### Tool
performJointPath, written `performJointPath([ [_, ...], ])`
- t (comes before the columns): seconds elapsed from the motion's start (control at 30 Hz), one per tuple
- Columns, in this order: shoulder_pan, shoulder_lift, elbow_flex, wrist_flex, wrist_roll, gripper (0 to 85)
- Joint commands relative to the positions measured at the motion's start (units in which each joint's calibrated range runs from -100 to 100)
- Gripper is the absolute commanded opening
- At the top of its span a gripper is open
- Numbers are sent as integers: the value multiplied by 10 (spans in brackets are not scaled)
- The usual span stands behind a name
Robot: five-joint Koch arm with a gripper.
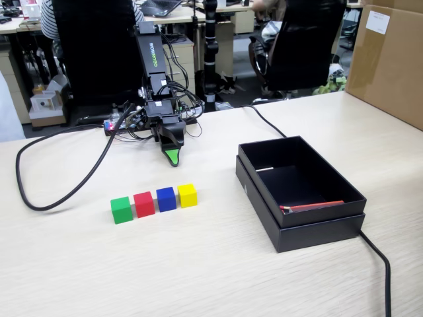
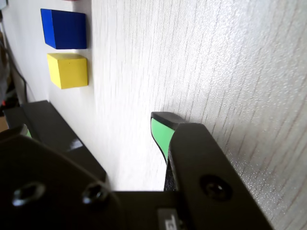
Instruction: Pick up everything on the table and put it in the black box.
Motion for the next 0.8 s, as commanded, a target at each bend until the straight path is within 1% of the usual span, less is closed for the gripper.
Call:
performJointPath([
  [0.0,-1,2,-7,-20,1,488],
  [0.77,0,4,-5,-19,0,488],
])
